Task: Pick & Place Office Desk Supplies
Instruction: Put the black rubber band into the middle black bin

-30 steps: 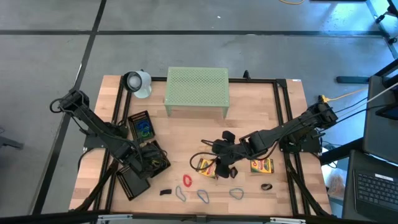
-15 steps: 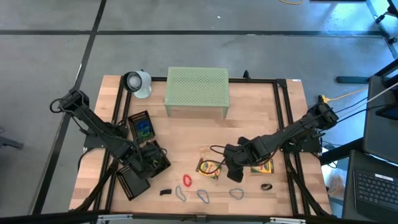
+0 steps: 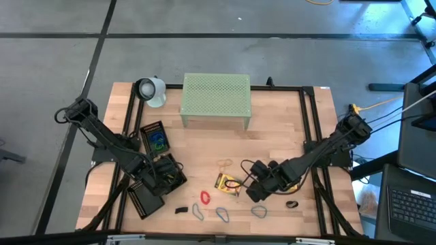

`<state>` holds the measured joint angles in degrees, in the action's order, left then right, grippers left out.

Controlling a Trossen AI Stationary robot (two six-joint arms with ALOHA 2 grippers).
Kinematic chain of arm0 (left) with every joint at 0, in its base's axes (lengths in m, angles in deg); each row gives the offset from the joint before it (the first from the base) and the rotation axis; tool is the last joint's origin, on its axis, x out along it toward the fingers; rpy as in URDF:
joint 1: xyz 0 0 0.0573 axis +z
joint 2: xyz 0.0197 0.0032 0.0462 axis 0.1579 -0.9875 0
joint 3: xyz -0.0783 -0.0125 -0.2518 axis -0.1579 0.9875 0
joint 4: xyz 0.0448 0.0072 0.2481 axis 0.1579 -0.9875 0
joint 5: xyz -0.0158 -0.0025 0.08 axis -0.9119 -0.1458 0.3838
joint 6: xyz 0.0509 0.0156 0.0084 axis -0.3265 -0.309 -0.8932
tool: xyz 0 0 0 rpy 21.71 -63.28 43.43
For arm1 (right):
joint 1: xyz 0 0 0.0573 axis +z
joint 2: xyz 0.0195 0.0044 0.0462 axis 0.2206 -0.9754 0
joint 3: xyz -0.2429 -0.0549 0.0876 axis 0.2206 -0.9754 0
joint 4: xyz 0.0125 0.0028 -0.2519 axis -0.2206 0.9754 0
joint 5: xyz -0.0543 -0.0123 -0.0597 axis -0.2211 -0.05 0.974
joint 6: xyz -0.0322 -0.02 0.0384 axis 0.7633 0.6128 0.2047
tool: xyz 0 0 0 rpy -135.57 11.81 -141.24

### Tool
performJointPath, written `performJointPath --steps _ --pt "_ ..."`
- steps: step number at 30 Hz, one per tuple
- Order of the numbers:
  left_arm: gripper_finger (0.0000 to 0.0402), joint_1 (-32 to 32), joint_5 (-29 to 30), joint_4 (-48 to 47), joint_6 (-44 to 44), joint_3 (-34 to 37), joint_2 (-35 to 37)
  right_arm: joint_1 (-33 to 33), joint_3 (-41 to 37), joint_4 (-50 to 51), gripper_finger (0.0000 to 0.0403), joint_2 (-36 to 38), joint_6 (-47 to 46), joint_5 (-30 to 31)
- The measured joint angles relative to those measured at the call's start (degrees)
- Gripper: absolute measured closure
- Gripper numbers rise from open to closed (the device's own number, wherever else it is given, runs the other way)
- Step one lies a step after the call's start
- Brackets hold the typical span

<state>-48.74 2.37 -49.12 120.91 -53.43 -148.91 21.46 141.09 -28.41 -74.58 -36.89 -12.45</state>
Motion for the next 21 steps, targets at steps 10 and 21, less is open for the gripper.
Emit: performJointPath --steps 10,21 --pt "0.0283 0.00 0.34 0.06 0.42 0.00 0.00 2.34 -0.30 -3.16 0.0157 -4.12 1.81 4.11" --pt "0.0286 0.00 0.31 0.26 0.44 0.00 0.00 2.66 -0.22 -4.05 0.0154 -11.43 1.14 3.10"
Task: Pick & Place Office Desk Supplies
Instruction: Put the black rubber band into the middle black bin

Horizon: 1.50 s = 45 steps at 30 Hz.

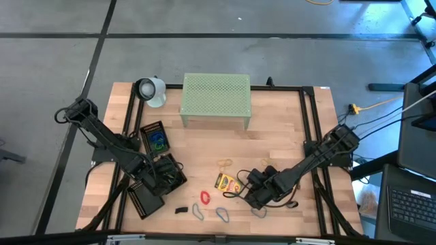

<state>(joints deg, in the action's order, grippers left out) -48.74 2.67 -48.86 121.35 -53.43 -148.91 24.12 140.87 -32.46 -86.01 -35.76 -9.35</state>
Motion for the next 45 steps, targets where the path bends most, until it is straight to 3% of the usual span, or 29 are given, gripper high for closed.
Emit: performJointPath --steps 9,23,27,30,33,40,45 --pt "0.0284 0.00 -0.02 0.70 -0.01 0.00 0.00 -0.02 0.13 0.42 0.0176 -0.46 0.12 -1.09" --pt "0.0288 0.00 0.27 2.66 -0.20 -0.21 -0.02 -0.22 -0.12 1.15 0.0377 0.39 -2.85 -3.49" --pt "0.0288 0.00 0.34 2.77 -1.73 -2.62 -0.02 -0.66 -0.24 0.70 0.0392 3.24 -1.31 -5.79" --pt "0.0288 0.00 2.57 3.36 -6.22 -5.07 -0.02 -1.05 -0.24 0.24 0.0387 6.16 0.63 -4.56" --pt "0.0288 0.00 7.71 7.26 -14.00 -6.41 -0.02 -1.26 -0.24 -2.34 0.0392 8.45 5.32 1.25" --pt "0.0287 0.17 21.79 27.95 -36.96 -5.26 -0.02 -1.57 -0.17 -22.40 0.0395 9.86 26.17 8.43" --pt "0.0287 1.10 17.84 36.64 -49.34 -5.23 -0.02 -2.35 -0.15 -34.93 0.0394 9.86 39.38 8.59"
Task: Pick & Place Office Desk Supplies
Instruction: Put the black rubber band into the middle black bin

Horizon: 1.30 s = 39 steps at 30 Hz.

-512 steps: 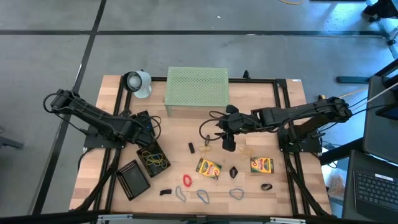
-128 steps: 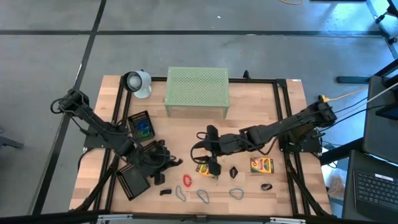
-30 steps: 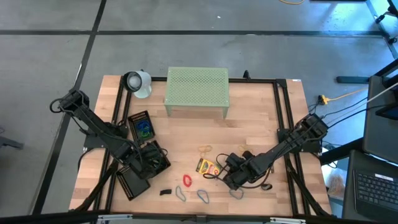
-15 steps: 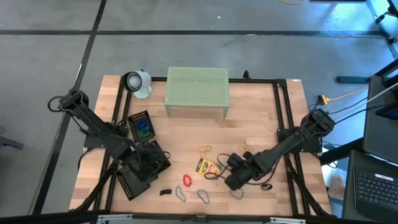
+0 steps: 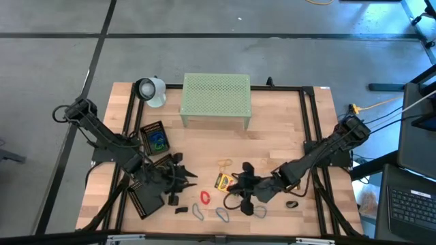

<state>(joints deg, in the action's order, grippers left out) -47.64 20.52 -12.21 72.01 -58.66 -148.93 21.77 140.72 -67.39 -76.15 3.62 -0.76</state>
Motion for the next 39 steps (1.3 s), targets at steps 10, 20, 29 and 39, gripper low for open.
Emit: performJointPath --steps 10,20,29,39 --pt "0.0287 2.67 -2.04 12.19 -10.44 0.03 0.00 -3.65 0.04 -15.18 0.0393 0.03 18.10 0.42" --pt "0.0287 5.04 -8.37 19.98 -20.78 0.03 -0.47 -6.63 0.07 -18.47 0.0393 0.07 22.33 -0.23" --pt "0.0287 9.55 -7.24 29.45 -24.21 0.03 -6.23 -7.05 0.11 -20.74 0.0393 0.09 27.00 -0.19" --pt "0.0288 11.64 -7.27 30.29 -24.21 0.02 -9.08 -7.10 0.07 -20.02 0.0393 0.09 29.31 0.02"
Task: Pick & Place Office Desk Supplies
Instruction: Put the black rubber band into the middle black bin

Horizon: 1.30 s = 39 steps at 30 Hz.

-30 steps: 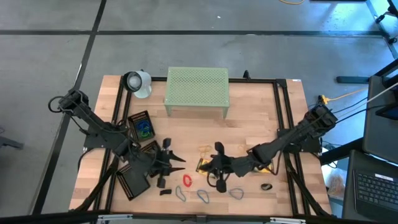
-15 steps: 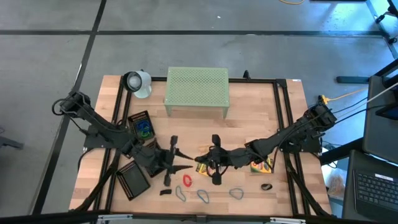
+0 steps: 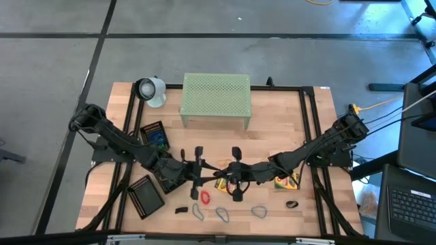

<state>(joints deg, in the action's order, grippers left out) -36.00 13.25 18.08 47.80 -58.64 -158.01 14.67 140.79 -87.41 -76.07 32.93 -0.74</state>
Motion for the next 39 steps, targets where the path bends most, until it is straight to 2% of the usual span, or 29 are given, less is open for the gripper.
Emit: performJointPath --steps 14,22,30,35,39 --pt "0.0326 -0.85 0.84 0.09 0.21 -0.01 0.14 0.00 0.04 0.85 0.0393 0.07 2.02 -0.02" --pt "0.0284 -0.41 0.25 0.29 5.18 0.00 0.14 0.00 0.15 2.46 0.0392 0.09 2.01 -0.45" --pt "0.0251 -0.02 0.29 0.36 4.52 -0.01 0.16 0.00 0.11 3.15 0.0392 0.09 1.98 -0.44" --pt "0.0269 0.00 0.29 0.36 4.52 -0.01 0.16 0.00 0.09 3.13 0.0392 0.07 2.00 -0.28" --pt "0.0309 -0.02 0.26 0.28 4.52 -0.01 0.17 -0.02 0.04 3.14 0.0392 0.07 2.00 -0.13"
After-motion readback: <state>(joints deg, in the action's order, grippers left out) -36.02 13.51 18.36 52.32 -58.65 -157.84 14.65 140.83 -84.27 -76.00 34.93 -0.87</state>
